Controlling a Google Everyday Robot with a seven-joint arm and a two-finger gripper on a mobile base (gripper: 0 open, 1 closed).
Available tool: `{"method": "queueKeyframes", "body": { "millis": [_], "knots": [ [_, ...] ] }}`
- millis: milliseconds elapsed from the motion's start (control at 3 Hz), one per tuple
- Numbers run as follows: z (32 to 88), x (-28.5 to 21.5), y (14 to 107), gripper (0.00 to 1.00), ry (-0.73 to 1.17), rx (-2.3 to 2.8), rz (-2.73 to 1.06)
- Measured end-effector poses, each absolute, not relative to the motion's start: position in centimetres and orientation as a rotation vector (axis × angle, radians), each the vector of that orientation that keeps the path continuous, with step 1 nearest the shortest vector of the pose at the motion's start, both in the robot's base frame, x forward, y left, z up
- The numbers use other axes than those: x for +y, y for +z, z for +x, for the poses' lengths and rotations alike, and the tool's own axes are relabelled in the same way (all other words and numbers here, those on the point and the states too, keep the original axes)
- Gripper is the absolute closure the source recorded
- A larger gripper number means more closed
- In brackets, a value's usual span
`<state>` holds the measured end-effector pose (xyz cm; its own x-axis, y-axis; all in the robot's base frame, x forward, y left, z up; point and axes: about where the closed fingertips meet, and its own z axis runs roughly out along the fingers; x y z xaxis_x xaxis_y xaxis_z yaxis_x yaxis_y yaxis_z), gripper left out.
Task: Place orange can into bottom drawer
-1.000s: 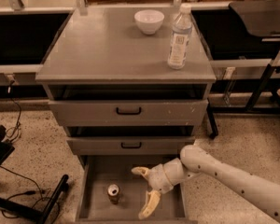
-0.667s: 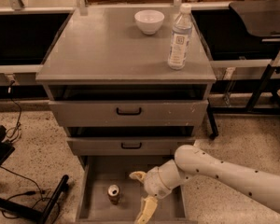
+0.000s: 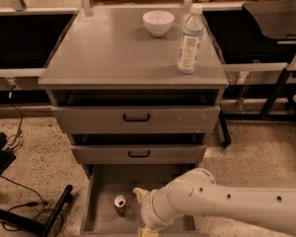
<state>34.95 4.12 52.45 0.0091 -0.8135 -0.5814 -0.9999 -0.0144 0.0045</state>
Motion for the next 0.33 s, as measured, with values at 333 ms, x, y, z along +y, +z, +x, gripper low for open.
{"method": "queueKeyframes", "body": {
  "millis": [333],
  "knots": [
    [34.11,3.1,52.7,0.0,0.499,1.877,-1.878]
  ]
}}
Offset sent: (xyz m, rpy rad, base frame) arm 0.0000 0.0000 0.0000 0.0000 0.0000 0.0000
